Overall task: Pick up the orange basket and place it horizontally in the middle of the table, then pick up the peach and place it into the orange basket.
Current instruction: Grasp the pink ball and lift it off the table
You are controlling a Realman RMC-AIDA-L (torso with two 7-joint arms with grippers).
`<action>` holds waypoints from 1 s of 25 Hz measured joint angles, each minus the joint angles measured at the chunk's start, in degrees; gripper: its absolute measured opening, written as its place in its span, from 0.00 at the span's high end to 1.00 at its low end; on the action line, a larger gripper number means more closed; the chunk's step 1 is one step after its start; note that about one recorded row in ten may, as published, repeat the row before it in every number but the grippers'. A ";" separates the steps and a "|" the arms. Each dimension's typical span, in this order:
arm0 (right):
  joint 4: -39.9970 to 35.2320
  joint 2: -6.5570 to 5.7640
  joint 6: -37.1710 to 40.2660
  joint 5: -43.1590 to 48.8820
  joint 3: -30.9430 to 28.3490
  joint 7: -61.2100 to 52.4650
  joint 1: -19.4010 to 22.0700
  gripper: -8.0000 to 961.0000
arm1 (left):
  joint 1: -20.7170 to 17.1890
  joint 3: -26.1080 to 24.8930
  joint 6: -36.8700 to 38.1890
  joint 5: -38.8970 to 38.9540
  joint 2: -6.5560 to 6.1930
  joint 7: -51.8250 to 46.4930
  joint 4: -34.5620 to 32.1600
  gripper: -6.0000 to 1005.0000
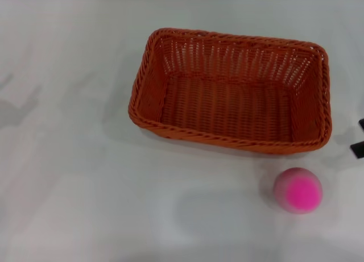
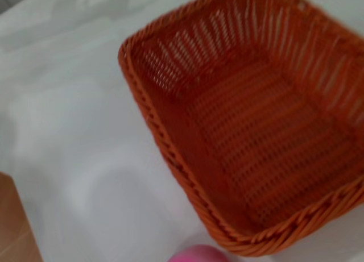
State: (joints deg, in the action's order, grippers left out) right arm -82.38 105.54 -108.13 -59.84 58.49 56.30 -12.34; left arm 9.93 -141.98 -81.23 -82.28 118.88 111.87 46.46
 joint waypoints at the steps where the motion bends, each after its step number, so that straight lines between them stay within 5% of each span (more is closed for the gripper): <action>1: 1.25 0.46 -0.04 1.19 0.46 -0.27 -0.94 0.23 | -0.02 0.00 -0.03 0.27 -0.01 0.42 -0.30 0.25; 6: 9.78 1.56 0.02 4.50 1.78 0.53 -4.57 0.23 | -0.13 0.02 -0.12 0.82 -0.08 1.63 -1.21 0.25; 16: 17.31 6.23 1.03 12.31 1.81 4.32 -9.00 0.23 | -0.09 0.04 -0.10 0.86 -0.17 2.58 -1.29 0.25; 25: 21.39 6.67 4.01 12.73 1.90 6.11 -9.43 0.23 | -0.01 0.04 0.00 0.71 -0.23 3.28 -1.28 0.25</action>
State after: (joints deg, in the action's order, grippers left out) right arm -60.99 112.21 -104.11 -47.11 60.39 62.41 -21.77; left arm 9.93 -141.94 -81.23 -81.56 118.65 115.15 45.17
